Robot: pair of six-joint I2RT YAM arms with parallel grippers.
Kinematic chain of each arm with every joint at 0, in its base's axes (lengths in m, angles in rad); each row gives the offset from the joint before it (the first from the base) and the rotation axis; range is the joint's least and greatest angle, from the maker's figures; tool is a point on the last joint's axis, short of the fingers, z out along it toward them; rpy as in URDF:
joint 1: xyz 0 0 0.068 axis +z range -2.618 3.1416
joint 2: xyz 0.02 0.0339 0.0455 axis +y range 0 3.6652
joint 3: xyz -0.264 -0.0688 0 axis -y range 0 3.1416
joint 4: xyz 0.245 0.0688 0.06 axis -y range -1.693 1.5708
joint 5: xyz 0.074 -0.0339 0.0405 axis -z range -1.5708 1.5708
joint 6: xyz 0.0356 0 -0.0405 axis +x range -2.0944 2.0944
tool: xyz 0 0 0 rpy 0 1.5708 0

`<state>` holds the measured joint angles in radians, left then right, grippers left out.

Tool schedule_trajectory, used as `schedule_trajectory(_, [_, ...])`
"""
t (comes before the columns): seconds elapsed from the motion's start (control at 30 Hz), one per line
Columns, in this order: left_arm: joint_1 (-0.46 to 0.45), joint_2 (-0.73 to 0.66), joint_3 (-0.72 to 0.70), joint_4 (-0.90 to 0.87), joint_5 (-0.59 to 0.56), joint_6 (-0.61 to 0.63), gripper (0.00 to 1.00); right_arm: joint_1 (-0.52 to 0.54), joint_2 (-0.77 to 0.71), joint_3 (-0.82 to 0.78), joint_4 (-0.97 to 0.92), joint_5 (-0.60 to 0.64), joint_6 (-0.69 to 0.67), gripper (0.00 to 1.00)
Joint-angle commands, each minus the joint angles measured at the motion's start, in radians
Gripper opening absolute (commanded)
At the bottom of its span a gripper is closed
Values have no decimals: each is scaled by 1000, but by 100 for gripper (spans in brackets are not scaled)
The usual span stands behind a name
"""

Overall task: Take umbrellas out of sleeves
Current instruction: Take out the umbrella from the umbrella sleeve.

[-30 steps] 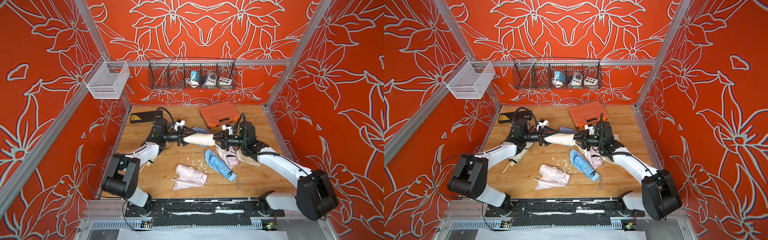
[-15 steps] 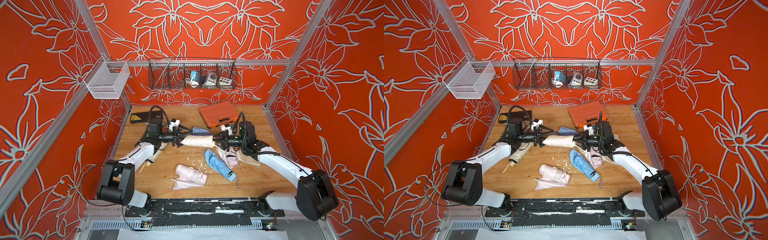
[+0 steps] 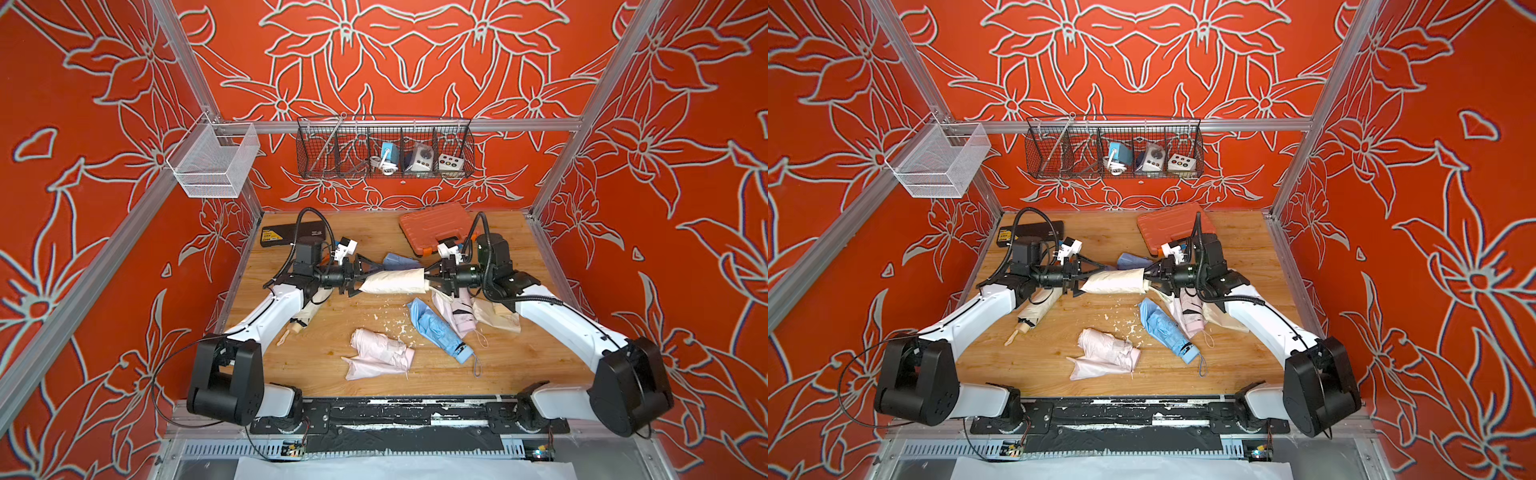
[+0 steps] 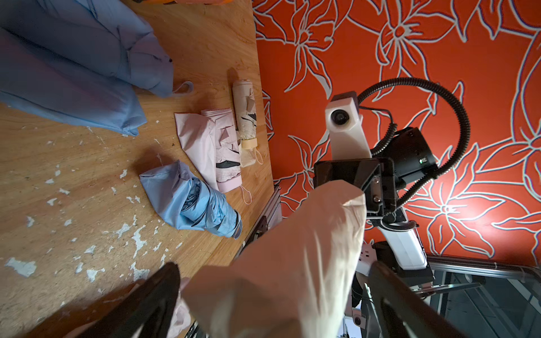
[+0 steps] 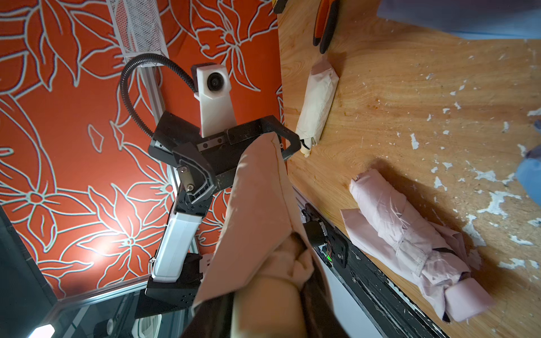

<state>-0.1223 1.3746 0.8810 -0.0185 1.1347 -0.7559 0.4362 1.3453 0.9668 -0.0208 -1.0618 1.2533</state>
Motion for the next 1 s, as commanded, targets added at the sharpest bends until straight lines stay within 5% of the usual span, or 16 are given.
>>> schedule_trajectory(0.0, [9, -25, -1, -4, 11, 23, 98, -5, 8, 71, -70, -69, -102, 3])
schedule_trajectory(0.63, [9, -79, -120, 107, 63, -74, 81, -66, -9, 63, -149, 7, -149, 0])
schedule_trajectory(0.97, [9, -94, -129, 121, 76, -79, 63, -68, -20, 55, -142, -21, -133, 0])
